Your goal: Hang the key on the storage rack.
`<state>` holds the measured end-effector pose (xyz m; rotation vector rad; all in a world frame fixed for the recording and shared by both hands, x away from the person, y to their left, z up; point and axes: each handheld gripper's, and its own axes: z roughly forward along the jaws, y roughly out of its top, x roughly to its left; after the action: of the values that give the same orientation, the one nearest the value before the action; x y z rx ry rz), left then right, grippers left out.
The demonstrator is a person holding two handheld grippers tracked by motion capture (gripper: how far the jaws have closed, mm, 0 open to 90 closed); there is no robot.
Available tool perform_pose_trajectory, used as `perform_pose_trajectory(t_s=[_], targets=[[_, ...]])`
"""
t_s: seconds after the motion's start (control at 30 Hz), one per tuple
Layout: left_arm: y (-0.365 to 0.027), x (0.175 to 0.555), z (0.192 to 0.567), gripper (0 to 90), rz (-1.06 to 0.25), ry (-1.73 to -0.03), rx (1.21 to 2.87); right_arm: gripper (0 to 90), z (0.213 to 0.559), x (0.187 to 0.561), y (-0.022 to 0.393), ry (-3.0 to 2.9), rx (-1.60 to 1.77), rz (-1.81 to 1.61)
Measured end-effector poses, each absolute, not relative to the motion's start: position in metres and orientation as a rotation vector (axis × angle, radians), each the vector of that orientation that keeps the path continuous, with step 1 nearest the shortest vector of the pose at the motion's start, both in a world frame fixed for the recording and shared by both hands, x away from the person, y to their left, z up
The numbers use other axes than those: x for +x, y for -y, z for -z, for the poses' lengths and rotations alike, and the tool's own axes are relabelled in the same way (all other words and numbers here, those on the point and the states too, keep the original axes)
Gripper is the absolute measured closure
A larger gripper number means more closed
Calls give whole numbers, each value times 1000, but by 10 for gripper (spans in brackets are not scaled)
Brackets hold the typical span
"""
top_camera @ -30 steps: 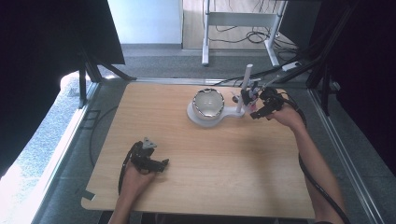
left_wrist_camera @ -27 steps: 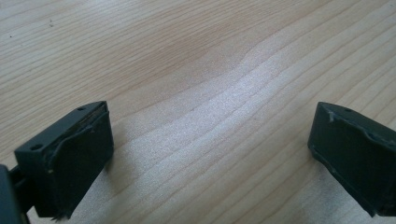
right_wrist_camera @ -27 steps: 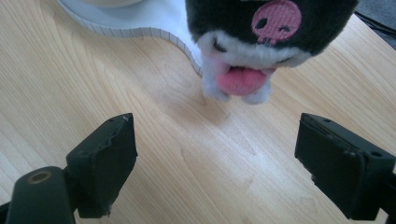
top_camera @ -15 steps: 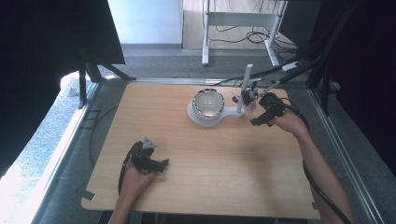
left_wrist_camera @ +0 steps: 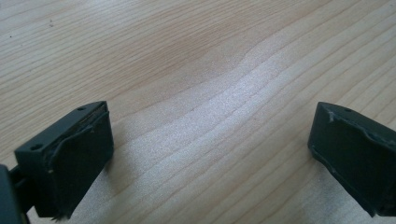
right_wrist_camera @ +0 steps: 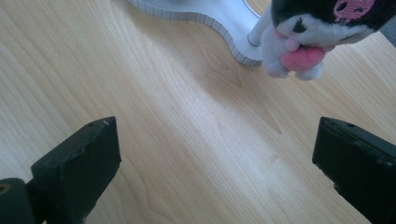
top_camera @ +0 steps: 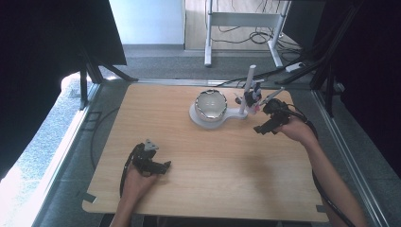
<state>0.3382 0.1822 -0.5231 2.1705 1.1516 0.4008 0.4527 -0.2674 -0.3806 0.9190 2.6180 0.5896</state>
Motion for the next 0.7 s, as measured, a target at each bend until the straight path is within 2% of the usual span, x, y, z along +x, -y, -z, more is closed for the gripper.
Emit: perform_pose_trajectory(t_s=[0.7], targets=[[-182,338,523,0,-401,-1152,2170,0,375,405,296,-2585,931,-601]])
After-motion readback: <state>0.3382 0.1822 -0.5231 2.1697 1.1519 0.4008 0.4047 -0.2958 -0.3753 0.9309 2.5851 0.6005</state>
